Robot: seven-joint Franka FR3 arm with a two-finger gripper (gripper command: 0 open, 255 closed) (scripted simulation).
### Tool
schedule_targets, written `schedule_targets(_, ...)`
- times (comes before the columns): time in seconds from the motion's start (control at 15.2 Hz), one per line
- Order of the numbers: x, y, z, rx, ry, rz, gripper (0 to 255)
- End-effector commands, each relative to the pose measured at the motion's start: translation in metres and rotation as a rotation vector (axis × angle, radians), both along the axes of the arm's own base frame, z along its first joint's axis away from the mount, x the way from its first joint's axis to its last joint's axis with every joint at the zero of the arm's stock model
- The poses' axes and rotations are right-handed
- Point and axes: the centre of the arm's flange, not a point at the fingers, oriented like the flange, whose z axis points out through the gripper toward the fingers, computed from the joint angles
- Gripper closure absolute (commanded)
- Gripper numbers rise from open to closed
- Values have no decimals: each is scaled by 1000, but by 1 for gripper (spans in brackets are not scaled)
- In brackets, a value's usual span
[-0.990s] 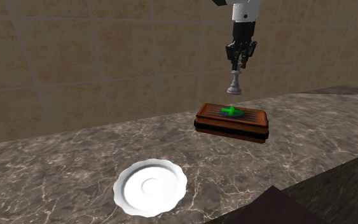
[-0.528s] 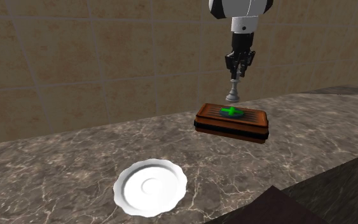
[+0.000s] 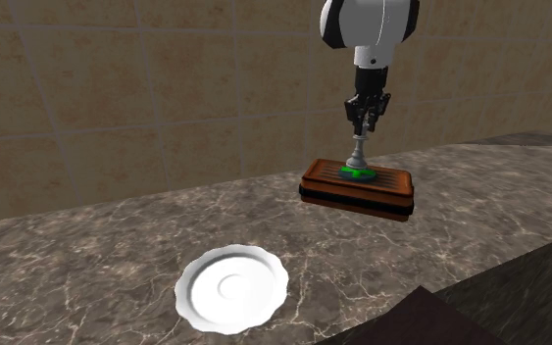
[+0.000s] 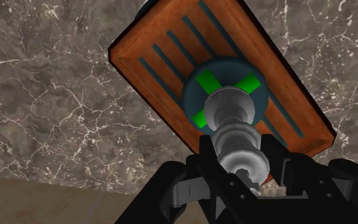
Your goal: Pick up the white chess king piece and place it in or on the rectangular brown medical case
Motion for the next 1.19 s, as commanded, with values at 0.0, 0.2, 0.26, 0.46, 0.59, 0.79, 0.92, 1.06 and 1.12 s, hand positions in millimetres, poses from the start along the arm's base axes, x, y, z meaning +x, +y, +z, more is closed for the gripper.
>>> schedule_targets(0.0, 0, 0, -1, 0, -1, 0, 255)
schedule_targets(0.2, 0, 0, -1, 0, -1, 0, 255)
schedule_targets(0.26, 0, 0, -1, 0, -1, 0, 255)
schedule_targets(0.46, 0, 0, -1, 0, -1, 0, 0)
schedule_targets(0.59, 0, 0, -1, 0, -1, 0, 0)
schedule_targets(0.79, -1, 1, 12, 0, -1, 0, 0)
schedule_targets(0.92, -2, 4, 38, 0, -1, 0, 0)
schedule_targets(1.06, -3, 5, 48, 0, -1, 0, 0)
schedule_targets(1.12, -3, 5, 48, 0, -1, 0, 0)
